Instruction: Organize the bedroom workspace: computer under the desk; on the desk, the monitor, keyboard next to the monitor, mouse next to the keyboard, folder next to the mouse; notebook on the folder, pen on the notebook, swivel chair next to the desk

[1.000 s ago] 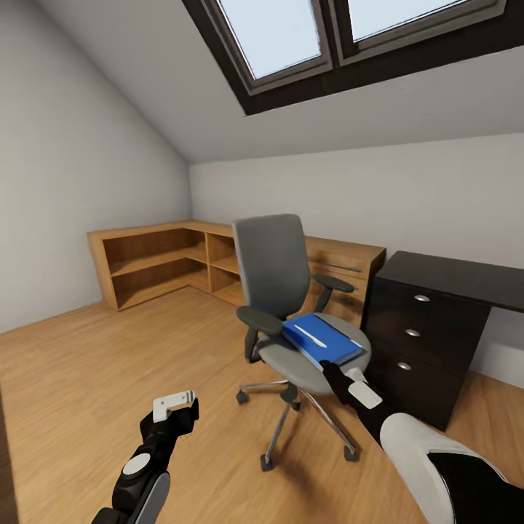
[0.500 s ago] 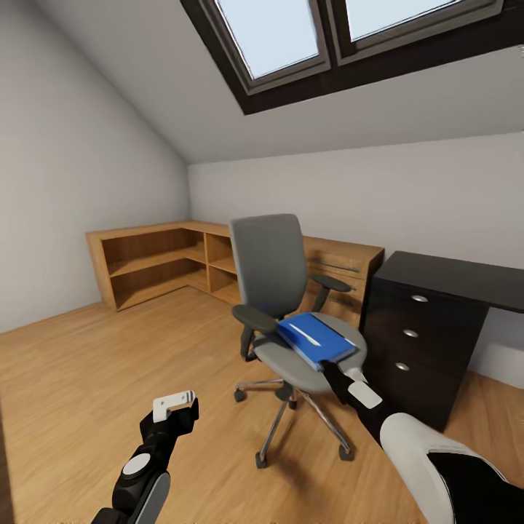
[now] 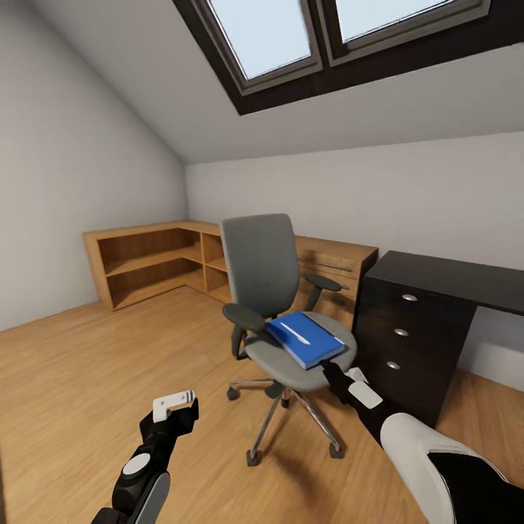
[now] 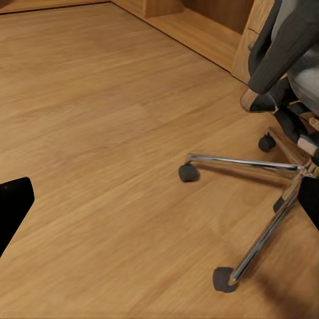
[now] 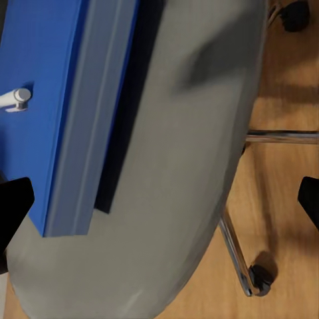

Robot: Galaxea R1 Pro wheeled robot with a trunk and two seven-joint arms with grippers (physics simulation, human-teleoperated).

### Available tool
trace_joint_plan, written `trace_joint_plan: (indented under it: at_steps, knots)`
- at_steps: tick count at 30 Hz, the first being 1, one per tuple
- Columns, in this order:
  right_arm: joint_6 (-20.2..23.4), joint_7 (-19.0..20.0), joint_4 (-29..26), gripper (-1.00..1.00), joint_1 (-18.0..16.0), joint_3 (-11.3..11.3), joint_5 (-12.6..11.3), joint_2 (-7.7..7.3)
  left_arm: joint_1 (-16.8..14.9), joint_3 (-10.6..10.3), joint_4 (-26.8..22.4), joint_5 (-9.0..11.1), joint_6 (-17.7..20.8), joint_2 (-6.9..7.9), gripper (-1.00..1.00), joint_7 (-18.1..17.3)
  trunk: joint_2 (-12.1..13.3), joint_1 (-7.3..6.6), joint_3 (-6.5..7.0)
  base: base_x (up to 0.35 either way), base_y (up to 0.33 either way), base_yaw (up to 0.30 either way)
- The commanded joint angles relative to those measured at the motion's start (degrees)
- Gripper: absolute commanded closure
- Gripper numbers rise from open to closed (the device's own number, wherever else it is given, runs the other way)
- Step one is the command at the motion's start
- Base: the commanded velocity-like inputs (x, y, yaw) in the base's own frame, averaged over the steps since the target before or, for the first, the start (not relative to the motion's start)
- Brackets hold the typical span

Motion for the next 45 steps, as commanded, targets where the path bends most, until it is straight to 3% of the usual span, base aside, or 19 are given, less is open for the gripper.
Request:
trace_joint_plan:
  at_steps: [1,14,27,45]
  knots:
    - [0.22,-0.01,-0.06,-1.0,-0.02,-0.34,0.0,0.0,-0.04,-0.1,-0.08,0.45,0.17,0.03,-1.0,0.46,-0.03,-0.01,-0.06,0.045,-0.091,0.0]
    - [0.17,-0.09,-0.07,-1.0,-0.02,-0.34,0.01,-0.25,-0.05,-0.21,-0.96,0.59,0.14,-0.25,-1.0,0.45,-0.03,-0.01,-0.06,0.037,-0.048,0.0]
    - [0.2,-0.1,-0.09,-1.0,-0.02,-0.34,-0.06,-0.55,-0.04,-0.28,-1.23,0.62,0.13,-0.33,-1.0,0.46,-5.24,2.84,-2.4,0.0,0.0,0.0]
    - [0.45,-0.16,-0.11,-1.0,-0.02,-0.41,-0.08,-0.83,-0.04,-0.19,-1.06,0.62,0.22,-0.06,-1.0,0.46,-5.24,2.84,-2.4,0.065,0.0,0.0]
